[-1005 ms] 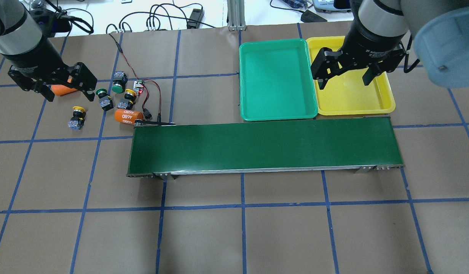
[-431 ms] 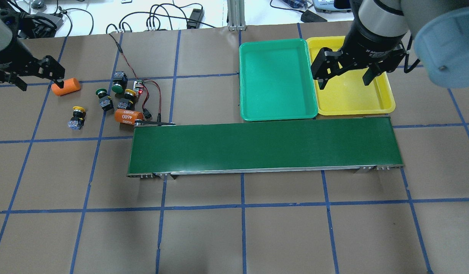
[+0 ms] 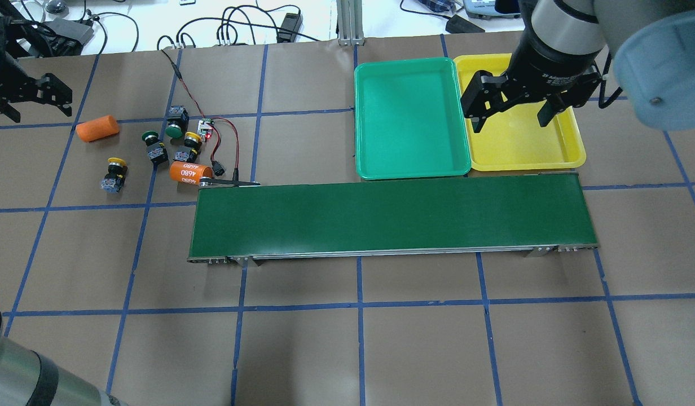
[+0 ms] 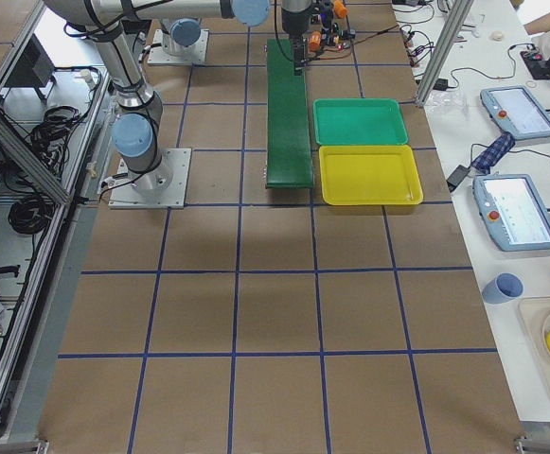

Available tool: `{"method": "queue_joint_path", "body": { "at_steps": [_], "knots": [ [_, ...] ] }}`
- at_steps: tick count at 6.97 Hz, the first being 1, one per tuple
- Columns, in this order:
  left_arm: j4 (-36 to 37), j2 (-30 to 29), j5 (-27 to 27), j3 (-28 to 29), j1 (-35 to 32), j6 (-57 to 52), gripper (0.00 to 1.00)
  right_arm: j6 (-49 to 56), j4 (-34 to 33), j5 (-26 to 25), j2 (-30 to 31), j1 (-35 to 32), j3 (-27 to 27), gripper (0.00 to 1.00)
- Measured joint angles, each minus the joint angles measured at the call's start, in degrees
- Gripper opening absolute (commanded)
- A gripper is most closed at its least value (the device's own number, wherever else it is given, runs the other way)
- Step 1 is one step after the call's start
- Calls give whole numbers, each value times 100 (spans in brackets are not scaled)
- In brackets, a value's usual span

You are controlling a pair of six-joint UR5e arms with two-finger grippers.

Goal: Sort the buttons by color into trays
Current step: 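Lower the left gripper and grasp the orange cylinder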

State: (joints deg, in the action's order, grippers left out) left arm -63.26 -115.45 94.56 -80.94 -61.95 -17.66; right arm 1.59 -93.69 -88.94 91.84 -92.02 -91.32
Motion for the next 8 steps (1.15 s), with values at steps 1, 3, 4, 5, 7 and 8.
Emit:
{"method": "queue_joint_path", "body": {
  "at_steps": [1, 3, 4, 5, 7, 8],
  "knots": [
    [22, -422, -59, 370, 12, -30, 100, -1, 0, 0, 0, 0, 0, 100],
    [83, -1145, -141, 840, 14, 7, 100, 1, 0, 0, 0, -1, 0, 100],
    [114, -1420, -236, 1061, 8, 29, 100, 3, 0, 0, 0, -2, 0, 100],
    [125, -1639, -363, 1245, 3, 45, 100, 1, 0, 0, 0, -4, 0, 100],
    [129, -1871, -470, 1392, 4, 53, 100, -1, 0, 0, 0, -7, 0, 100],
    [132, -1933, -484, 1407, 6, 52, 100, -3, 0, 0, 0, -8, 0, 100]
  ]
}}
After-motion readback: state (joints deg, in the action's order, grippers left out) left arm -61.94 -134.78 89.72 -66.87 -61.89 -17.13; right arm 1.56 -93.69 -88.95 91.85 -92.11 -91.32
